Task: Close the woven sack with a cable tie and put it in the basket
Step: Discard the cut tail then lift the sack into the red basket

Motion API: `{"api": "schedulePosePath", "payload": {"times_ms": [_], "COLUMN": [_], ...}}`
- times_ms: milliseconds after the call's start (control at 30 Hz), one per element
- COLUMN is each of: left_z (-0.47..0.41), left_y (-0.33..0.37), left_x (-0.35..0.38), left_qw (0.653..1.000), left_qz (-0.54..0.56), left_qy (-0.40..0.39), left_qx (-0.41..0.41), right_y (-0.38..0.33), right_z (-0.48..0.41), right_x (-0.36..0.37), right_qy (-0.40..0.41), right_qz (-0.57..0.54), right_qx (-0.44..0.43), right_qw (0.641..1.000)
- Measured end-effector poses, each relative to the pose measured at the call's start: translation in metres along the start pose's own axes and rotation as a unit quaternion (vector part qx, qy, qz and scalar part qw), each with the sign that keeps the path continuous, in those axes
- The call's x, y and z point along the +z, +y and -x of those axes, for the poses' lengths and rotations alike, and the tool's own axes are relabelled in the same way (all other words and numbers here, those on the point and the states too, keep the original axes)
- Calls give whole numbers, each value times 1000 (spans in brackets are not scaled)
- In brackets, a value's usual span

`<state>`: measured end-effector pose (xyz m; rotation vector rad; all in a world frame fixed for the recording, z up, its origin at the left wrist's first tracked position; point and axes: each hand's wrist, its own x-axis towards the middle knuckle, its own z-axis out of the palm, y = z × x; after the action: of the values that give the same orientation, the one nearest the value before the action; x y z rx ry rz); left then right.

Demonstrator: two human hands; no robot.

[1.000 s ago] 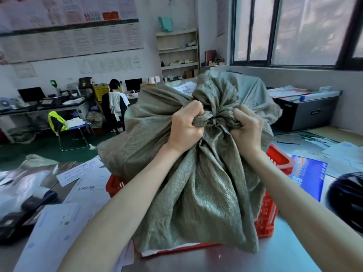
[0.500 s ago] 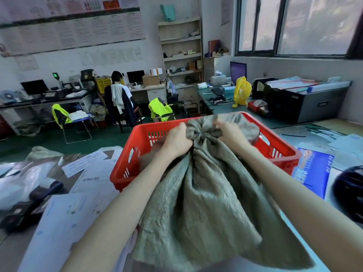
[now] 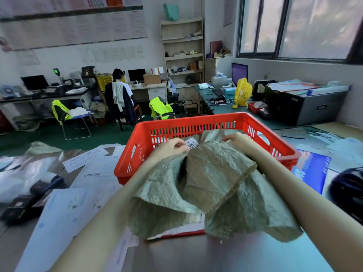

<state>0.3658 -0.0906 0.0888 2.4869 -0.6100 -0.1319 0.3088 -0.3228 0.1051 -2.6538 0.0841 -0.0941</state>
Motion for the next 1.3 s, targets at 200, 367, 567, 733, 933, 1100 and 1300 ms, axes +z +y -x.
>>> {"api": "schedulePosePath", "payload": {"times_ms": [200, 367, 567, 733, 933, 1100, 1300], "left_z": [87, 136, 162, 154, 119, 68, 19], "left_y": [29, 44, 62, 75, 98, 102, 69], "left_x": [10, 54, 122, 147, 91, 38, 24], "left_qw": [983, 977, 933, 922, 921, 930, 969], "left_qz": [166, 168, 285, 330, 242, 88, -121], "left_qy": [83, 132, 214, 202, 293, 326, 171], "left_qx": [3, -24, -42, -18, 80, 147, 133], "right_y": [-2, 6, 25, 8, -23, -42, -28], "right_z": [55, 105, 151, 165, 145, 89, 16], "right_x": [-15, -14, 16, 35, 16, -12, -2], "right_qy": [131, 156, 57, 19, 126, 138, -23], "right_qz": [-131, -106, -172, -395, -362, -245, -55], "right_qx": [-17, 16, 46, -28, -110, -144, -107], "right_qw": [983, 982, 982, 918, 917, 949, 992]}}
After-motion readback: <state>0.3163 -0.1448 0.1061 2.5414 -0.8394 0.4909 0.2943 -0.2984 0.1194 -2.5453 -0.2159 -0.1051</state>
